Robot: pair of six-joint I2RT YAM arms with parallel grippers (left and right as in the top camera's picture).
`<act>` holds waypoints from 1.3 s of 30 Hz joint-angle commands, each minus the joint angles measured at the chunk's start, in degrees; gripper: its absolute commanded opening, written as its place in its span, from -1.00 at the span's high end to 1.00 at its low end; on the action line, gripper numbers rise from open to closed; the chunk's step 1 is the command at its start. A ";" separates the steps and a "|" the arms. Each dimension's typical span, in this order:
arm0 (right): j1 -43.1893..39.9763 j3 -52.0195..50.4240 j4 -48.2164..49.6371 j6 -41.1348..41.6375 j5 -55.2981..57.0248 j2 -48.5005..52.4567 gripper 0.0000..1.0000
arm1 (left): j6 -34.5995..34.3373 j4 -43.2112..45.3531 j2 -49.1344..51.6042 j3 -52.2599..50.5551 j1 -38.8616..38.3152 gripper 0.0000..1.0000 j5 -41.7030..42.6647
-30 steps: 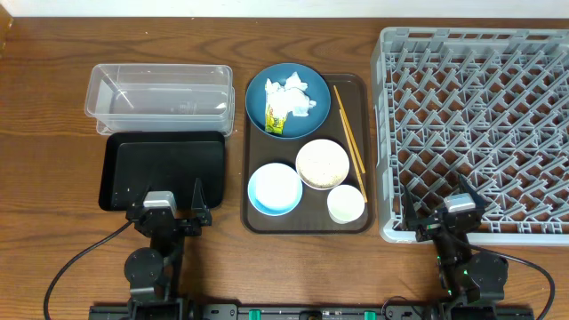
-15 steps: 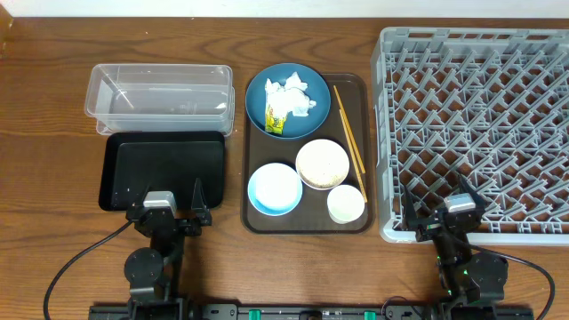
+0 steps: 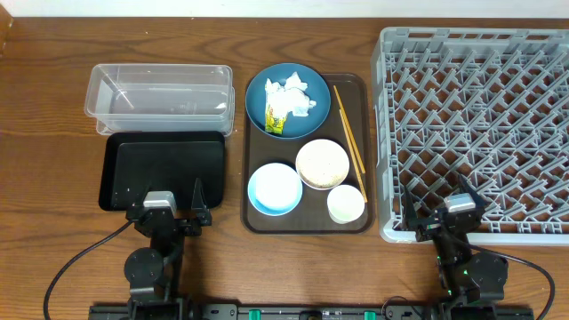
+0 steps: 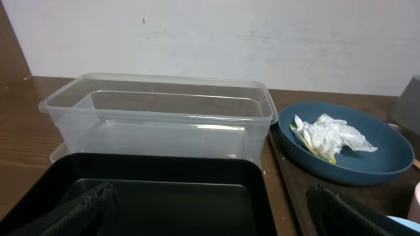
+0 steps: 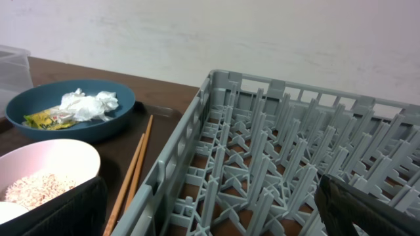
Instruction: Sort waste into correct bins and load items into the dishwasher rack
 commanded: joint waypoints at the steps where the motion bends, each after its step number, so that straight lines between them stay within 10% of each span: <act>1: 0.42 -0.07 -0.17 1.03 -1.07 -0.09 -0.98 | 1.01 -2.16 -0.07 -0.74 0.20 -0.88 1.68; 26: 0.42 0.79 2.54 1.01 -1.49 -0.09 -0.98 | 0.98 -2.21 0.83 1.92 0.24 -0.88 2.12; 39: 0.42 11.21 -0.94 -2.10 -1.49 5.84 -0.99 | 4.55 -8.37 31.17 28.61 0.24 -0.88 13.84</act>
